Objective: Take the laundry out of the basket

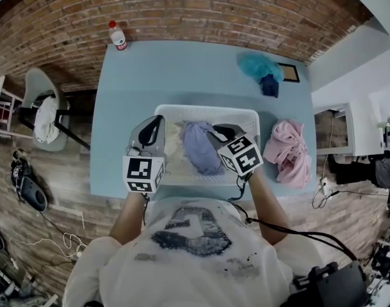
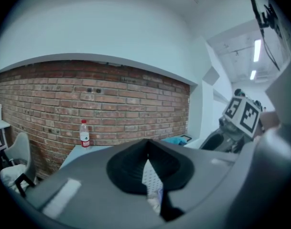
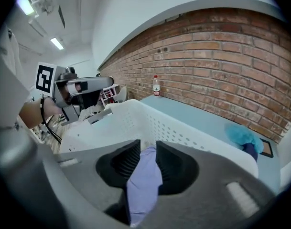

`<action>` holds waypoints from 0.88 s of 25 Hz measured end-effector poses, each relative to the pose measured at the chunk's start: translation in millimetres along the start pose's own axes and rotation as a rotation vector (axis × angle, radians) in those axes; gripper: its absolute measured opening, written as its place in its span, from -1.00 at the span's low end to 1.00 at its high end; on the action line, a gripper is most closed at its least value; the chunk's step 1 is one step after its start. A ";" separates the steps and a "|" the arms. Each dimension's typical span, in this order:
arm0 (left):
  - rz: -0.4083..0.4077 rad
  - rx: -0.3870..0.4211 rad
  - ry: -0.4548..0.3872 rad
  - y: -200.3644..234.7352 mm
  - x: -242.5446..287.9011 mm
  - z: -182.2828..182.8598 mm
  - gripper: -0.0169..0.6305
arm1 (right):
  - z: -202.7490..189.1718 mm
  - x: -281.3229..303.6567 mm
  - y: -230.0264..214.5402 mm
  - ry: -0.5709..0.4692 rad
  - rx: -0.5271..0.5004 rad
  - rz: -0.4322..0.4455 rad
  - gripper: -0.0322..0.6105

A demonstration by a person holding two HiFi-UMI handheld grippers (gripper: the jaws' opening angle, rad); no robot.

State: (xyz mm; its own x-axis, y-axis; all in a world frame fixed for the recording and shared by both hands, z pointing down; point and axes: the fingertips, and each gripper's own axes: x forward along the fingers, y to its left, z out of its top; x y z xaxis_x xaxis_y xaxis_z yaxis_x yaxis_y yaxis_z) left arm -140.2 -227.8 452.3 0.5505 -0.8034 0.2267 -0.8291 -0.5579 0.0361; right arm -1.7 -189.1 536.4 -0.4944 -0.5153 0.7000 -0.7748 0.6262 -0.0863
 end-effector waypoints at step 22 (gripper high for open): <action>0.013 -0.105 -0.003 62.6 9.9 -7.5 -0.98 | -96.1 114.3 54.8 0.452 -0.191 0.252 0.75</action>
State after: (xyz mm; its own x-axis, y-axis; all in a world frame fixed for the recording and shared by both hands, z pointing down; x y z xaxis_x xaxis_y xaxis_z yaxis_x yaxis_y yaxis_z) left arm -187.4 -269.1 464.1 0.5399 -0.8112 0.2245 -0.8417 -0.5228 0.1350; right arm -62.8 -157.5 679.8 -0.4043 -0.0600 0.9127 -0.5485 0.8144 -0.1894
